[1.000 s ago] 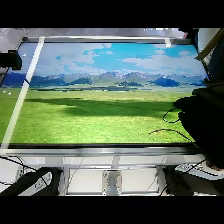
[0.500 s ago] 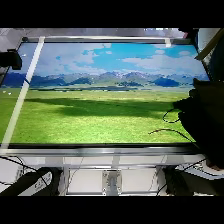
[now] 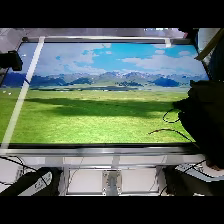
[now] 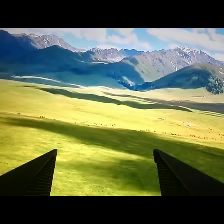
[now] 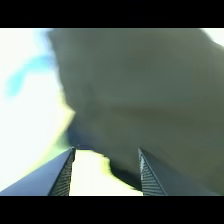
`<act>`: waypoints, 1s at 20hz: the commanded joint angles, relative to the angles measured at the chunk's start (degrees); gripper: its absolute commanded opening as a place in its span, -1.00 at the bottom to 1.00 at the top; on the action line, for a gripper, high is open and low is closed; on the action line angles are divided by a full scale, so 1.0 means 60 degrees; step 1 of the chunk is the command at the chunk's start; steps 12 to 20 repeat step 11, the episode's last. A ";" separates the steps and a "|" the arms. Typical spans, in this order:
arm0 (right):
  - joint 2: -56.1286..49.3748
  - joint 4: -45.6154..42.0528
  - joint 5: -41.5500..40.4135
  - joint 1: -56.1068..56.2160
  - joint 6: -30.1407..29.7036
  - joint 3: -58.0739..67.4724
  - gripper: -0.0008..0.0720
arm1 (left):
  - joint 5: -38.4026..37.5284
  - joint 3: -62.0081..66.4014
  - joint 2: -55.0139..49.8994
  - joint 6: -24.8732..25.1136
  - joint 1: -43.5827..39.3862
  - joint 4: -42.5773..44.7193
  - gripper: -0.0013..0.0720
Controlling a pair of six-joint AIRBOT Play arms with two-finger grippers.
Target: Fold the clothes and pants, and hang the long-sleeved shirts on hangers.
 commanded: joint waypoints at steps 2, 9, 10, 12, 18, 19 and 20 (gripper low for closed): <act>0.0211 0.5395 -0.0335 0.1920 -0.0561 0.0372 0.18 | -0.0044 0.0000 -0.0007 0.0004 0.0000 0.0011 0.94; 0.0189 0.2812 -0.0310 0.5446 -0.0943 0.0372 0.18 | -0.0044 0.0000 -0.0007 0.0004 0.0000 0.0007 0.94; 0.0189 0.2645 -0.0280 0.5686 -0.0943 0.0372 0.18 | -0.0044 0.0000 -0.0007 0.0004 0.0000 0.0007 0.94; 0.0189 0.2557 -0.0251 0.5887 -0.0943 0.0372 0.18 | -0.0044 0.0000 -0.0007 0.0004 0.0000 0.0007 0.94; 0.0189 0.2557 -0.0251 0.5887 -0.0943 0.0372 0.18 | -0.0044 0.0000 -0.0007 0.0004 0.0000 0.0007 0.94; 0.0189 0.2557 -0.0251 0.5887 -0.0943 0.0372 0.18 | -0.0044 0.0000 -0.0007 0.0004 0.0000 0.0007 0.94; 0.0189 0.2557 -0.0251 0.5887 -0.0943 0.0372 0.18 | -0.0044 0.0000 -0.0007 0.0004 0.0000 0.0007 0.94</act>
